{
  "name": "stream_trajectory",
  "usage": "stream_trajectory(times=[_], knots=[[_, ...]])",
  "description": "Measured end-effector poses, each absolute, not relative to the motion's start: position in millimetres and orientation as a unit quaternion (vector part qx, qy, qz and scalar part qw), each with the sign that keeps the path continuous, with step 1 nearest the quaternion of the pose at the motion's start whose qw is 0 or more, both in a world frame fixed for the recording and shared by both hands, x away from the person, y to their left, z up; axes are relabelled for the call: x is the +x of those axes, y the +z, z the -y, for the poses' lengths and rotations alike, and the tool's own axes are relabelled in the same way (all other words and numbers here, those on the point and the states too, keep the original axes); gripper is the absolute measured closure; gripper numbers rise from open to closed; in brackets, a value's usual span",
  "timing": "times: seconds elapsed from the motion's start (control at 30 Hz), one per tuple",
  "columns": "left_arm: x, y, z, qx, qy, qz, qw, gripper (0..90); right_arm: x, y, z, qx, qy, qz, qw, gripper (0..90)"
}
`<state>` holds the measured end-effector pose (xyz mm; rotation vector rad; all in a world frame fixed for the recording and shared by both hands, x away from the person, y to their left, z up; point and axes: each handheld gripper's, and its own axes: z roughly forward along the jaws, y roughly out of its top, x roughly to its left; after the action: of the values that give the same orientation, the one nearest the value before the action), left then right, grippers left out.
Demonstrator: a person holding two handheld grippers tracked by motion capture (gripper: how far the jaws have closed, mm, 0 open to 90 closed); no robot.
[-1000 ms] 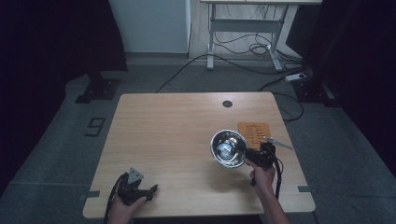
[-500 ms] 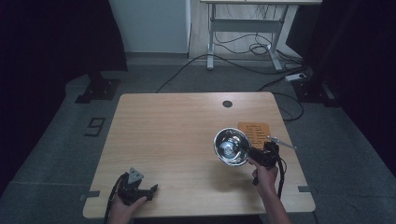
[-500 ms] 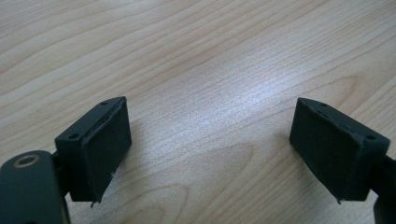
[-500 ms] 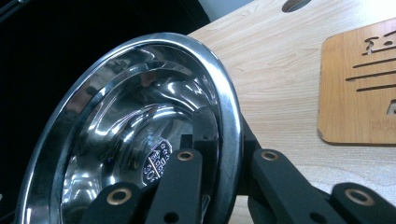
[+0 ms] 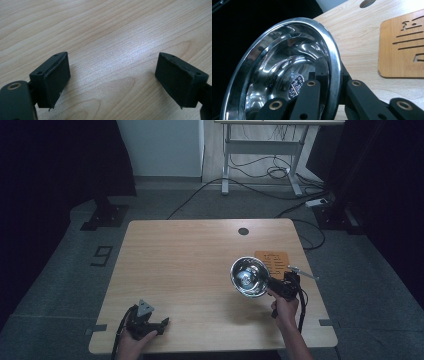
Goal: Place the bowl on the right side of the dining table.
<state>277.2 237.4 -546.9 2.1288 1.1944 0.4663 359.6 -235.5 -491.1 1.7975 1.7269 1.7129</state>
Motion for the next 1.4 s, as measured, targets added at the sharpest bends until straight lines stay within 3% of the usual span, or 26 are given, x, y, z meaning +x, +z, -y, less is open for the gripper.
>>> stream_trajectory(times=[1.4], knots=[[277.4,-546.8,-236.7,0.811,0.177,-0.455,0.322,12.3,375.6,-494.1,277.6,0.629,0.562,-0.529,0.093,85.9]])
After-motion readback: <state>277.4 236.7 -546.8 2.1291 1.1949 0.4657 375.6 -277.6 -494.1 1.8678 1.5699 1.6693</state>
